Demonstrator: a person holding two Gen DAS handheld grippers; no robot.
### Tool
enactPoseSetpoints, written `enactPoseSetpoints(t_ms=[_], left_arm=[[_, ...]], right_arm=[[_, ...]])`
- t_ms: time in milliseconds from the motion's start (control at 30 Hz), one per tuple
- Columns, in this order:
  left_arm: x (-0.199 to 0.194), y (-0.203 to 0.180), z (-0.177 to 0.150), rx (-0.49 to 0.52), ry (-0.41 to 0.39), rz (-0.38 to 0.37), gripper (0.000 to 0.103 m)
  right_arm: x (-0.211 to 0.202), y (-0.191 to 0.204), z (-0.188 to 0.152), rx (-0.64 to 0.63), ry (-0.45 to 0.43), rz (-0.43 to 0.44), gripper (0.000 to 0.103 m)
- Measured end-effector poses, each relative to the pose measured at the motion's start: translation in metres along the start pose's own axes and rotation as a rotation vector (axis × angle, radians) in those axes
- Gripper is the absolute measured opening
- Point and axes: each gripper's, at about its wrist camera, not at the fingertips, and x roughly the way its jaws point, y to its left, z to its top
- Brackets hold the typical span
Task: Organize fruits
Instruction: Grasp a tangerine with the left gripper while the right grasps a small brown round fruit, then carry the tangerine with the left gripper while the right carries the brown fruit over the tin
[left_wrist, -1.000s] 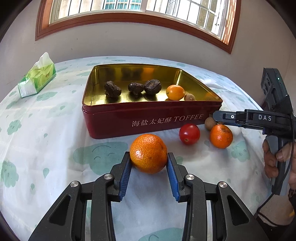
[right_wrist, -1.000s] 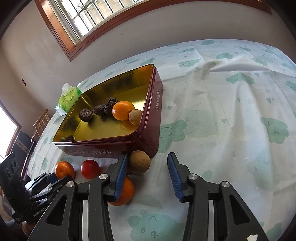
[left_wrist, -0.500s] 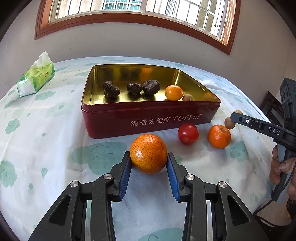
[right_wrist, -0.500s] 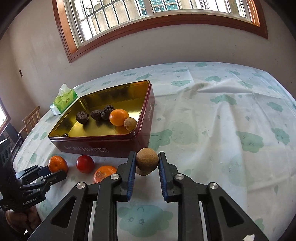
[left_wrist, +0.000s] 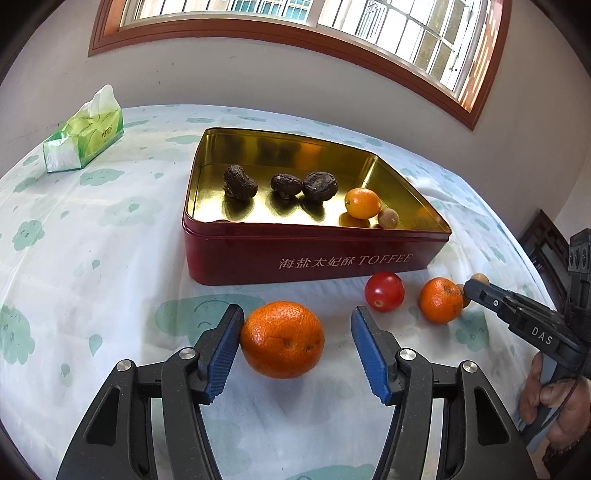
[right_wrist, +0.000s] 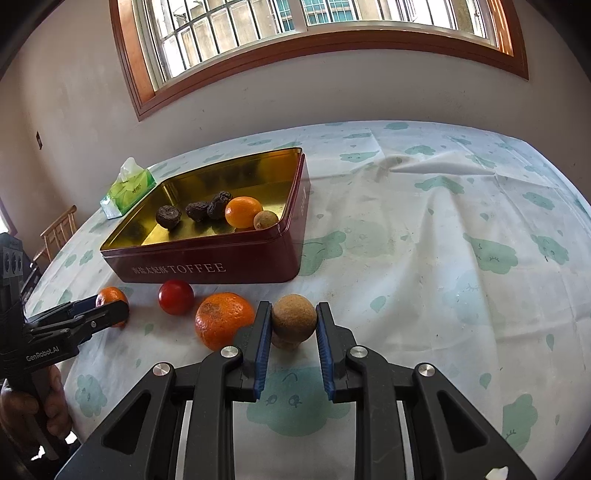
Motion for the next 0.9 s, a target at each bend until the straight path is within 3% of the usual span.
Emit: enactPoseSetpoints(t_ms=[100,133,200,400,900], left_arm=[[0.005,0.002,0.000,-0.003,0.012,0.021,0.059],[0.005,0.002,-0.001,-0.001,0.010,0.020,0.047],[0.005,0.000,-0.004,0.024,0.005,0.033,0.043],[-0.003,-0.003,-0.010,0.044,-0.017,0.023,0.042],[-0.039,-0.026,0.005,0.131,-0.130,0.082,0.042]], right_arm=[[0.000,-0.004,0.000,0.026,0.002,0.011,0.021],[0.000,-0.005,0.001,0.029,0.003,0.012,0.021],[0.001,-0.004,0.000,0.029,0.003,0.012,0.021],[-0.005,0.000,0.002,0.020,-0.017,0.004,0.021],[-0.030,0.034,0.008,-0.027,-0.088,0.019,0.021]])
